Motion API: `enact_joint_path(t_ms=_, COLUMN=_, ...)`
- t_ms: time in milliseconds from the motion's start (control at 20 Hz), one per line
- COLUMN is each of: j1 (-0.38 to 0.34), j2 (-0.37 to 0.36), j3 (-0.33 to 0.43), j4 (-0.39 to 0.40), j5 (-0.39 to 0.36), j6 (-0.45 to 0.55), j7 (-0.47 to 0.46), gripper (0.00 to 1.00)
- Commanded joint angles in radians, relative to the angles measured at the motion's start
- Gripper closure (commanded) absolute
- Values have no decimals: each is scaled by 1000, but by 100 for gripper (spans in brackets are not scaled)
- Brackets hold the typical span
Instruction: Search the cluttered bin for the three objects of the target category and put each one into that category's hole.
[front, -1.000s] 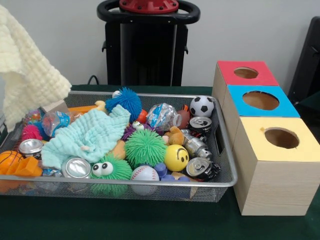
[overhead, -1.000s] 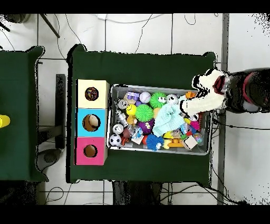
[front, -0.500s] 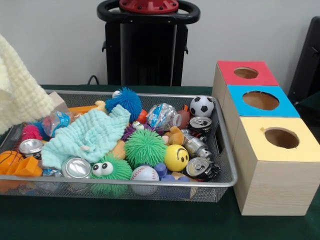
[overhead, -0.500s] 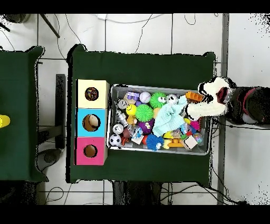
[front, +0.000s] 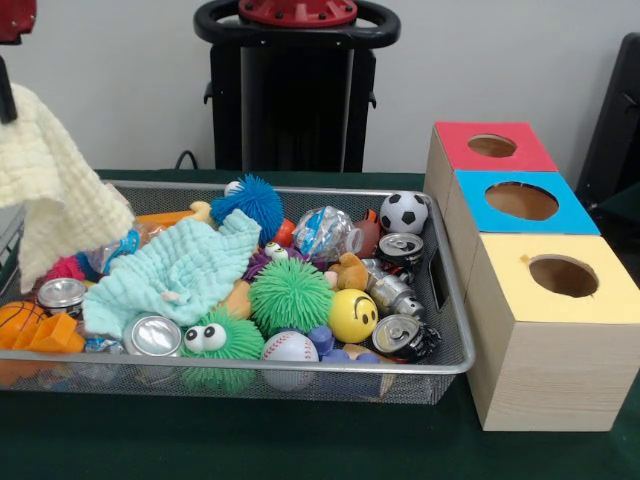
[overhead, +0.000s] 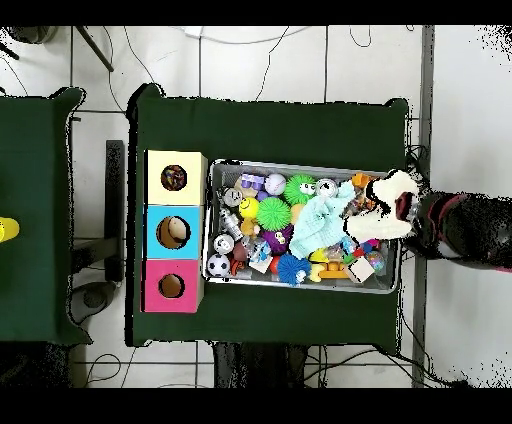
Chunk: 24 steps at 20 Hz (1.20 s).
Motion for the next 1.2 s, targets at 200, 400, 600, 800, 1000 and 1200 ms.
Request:
enact_joint_path(t_ms=200, j1=-12, j2=-40, j3=2, j4=250, j5=-92, j6=-151, j7=-134, gripper=100)
enact_joint_path(t_ms=400, j1=-14, j2=-22, j3=-15, j4=294, j5=-125, j6=-227, j7=-89, gripper=100)
enact_joint_path(t_ms=600, j1=-20, j2=-19, j3=-21, j4=332, j5=-130, j6=-299, j7=-47, gripper=0)
enact_joint_path(t_ms=800, j1=-2, j2=-20, j3=-31, j4=339, j5=-138, j6=-323, j7=-21, gripper=0)
enact_joint_path(t_ms=1000, j1=50, j2=-54, j3=-46, j4=355, j5=-113, j6=-302, j7=22, gripper=0)
enact_joint_path(t_ms=1200, j1=104, j2=-171, j3=-23, j4=389, j5=-24, j6=-237, j7=49, gripper=0)
